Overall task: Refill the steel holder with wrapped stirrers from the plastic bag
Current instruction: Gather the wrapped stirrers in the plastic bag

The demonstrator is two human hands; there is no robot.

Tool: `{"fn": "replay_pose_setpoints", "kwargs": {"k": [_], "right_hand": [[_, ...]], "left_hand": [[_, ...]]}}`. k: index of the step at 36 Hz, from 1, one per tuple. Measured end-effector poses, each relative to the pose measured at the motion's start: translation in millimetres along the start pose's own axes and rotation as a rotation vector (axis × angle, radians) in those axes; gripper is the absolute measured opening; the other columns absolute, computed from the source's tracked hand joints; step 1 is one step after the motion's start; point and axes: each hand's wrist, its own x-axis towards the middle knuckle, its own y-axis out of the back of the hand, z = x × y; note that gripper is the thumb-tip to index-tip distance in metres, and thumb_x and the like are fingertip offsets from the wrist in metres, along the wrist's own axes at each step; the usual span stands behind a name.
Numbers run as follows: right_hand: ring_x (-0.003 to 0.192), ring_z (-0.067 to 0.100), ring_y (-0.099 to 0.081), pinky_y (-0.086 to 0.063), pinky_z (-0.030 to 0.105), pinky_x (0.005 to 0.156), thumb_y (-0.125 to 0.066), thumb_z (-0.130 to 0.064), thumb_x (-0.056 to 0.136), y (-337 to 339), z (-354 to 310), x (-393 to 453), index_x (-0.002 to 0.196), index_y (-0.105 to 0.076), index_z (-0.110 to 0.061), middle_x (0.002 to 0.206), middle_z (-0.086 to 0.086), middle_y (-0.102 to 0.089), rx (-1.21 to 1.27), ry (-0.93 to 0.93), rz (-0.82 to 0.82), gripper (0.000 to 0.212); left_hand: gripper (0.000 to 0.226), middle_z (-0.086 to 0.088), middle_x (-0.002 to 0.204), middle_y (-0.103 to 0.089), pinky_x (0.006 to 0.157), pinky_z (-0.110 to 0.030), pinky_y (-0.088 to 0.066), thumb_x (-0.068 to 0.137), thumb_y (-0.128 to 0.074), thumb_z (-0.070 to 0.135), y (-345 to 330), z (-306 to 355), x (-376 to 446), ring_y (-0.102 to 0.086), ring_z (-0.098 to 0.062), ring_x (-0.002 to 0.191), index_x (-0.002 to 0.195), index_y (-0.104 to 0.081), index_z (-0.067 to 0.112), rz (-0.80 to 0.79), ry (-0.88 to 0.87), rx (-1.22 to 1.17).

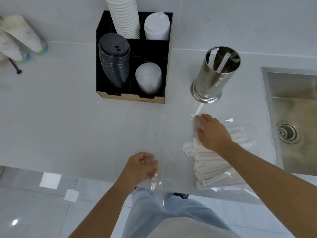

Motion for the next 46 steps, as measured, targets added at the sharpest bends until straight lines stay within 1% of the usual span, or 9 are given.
{"fn": "replay_pose_setpoints", "kwargs": {"k": [5, 10, 18, 24, 27, 31, 35, 42, 46], "right_hand": [[0.129, 0.035, -0.043, -0.041, 0.046, 0.099, -0.051, -0.019, 0.092, 14.8, 41.0, 12.5, 0.143, -0.04, -0.019, 0.151, 0.008, -0.039, -0.063, -0.023, -0.002, 0.052], [0.138, 0.029, -0.035, -0.037, 0.046, 0.105, -0.052, -0.023, 0.093, 24.4, 68.9, 22.9, 0.148, -0.031, -0.026, 0.155, 0.003, -0.033, -0.14, 0.023, -0.094, 0.059], [0.114, 0.032, -0.054, -0.045, 0.041, 0.095, -0.054, -0.03, 0.094, 39.3, 70.6, 35.2, 0.129, -0.056, -0.02, 0.121, 0.01, -0.059, -0.116, 0.047, -0.117, 0.037], [0.089, 0.031, -0.058, -0.044, 0.034, 0.07, -0.048, -0.027, 0.096, 38.6, 69.2, 32.0, 0.095, -0.065, -0.012, 0.094, 0.009, -0.058, -0.101, 0.098, -0.078, 0.023], [0.086, 0.031, -0.058, -0.044, 0.035, 0.07, -0.047, -0.027, 0.096, 38.6, 70.8, 25.7, 0.093, -0.059, -0.015, 0.092, 0.007, -0.062, -0.029, 0.112, -0.054, 0.018], [0.066, 0.029, -0.055, -0.038, 0.032, 0.056, -0.044, -0.027, 0.098, 44.5, 71.9, 13.8, 0.084, -0.048, -0.02, 0.068, -0.004, -0.059, 0.022, 0.145, -0.028, 0.016], [0.062, 0.033, -0.055, -0.047, 0.038, 0.059, -0.043, -0.027, 0.1, 57.1, 67.5, -0.3, 0.089, -0.05, -0.012, 0.066, 0.006, -0.061, -0.016, 0.211, 0.035, 0.02], [0.049, 0.027, -0.046, -0.044, 0.035, 0.052, -0.044, -0.03, 0.1, 79.3, 58.6, -22.8, 0.091, -0.052, -0.011, 0.055, -0.001, -0.051, -0.042, 0.306, 0.137, 0.023], [0.048, 0.027, -0.045, -0.044, 0.035, 0.052, -0.047, -0.029, 0.099, 96.9, 50.3, -33.9, 0.091, -0.056, -0.01, 0.053, -0.004, -0.05, -0.04, 0.345, 0.184, 0.022]], "left_hand": [[0.036, -0.011, 0.079, -0.074, 0.062, -0.03, -0.055, 0.073, -0.084, 0.015, -8.1, -18.3, -19.9, -0.065, -0.023, 0.069, 0.105, -0.069, 0.01, -0.032, 0.025, 0.017], [0.044, -0.008, 0.097, -0.076, 0.071, -0.03, -0.056, 0.06, -0.087, 0.032, -28.1, -38.8, -40.8, -0.07, -0.018, 0.083, 0.101, -0.074, 0.022, 0.01, -0.019, -0.197], [0.066, -0.007, 0.114, -0.072, 0.091, -0.039, -0.055, 0.059, -0.09, 0.018, -59.5, -66.7, -58.8, -0.069, -0.026, 0.107, 0.119, -0.063, 0.014, 0.095, -0.018, -0.372], [0.019, -0.004, 0.064, -0.066, 0.064, -0.025, -0.055, 0.077, -0.074, -0.005, -70.1, -58.9, -55.9, -0.058, -0.017, 0.061, 0.094, -0.065, -0.005, 0.219, -0.064, -0.228], [0.012, -0.01, 0.065, -0.068, 0.067, -0.032, -0.054, 0.083, -0.069, -0.005, -72.9, -55.4, -53.6, -0.057, -0.024, 0.064, 0.095, -0.068, -0.003, 0.274, -0.072, -0.226], [0.008, -0.016, 0.067, -0.067, 0.055, -0.024, -0.05, 0.086, -0.066, -0.004, -75.4, -53.2, -52.8, -0.053, -0.02, 0.057, 0.093, -0.07, -0.003, 0.284, -0.083, -0.214], [0.023, -0.003, 0.054, -0.057, 0.048, -0.017, -0.043, 0.091, -0.061, 0.002, -74.1, -50.8, -49.7, -0.045, -0.012, 0.048, 0.068, -0.064, 0.005, 0.243, -0.107, -0.187], [0.012, -0.011, 0.074, -0.071, 0.066, -0.028, -0.056, 0.093, -0.062, 0.008, -69.4, -39.0, -45.1, -0.065, -0.02, 0.07, 0.086, -0.068, 0.001, 0.225, -0.104, -0.355], [0.012, -0.014, 0.072, -0.065, 0.069, -0.029, -0.054, 0.092, -0.061, 0.004, -63.9, -26.6, -38.5, -0.056, -0.019, 0.062, 0.086, -0.069, -0.002, 0.206, -0.148, -0.351]]}}
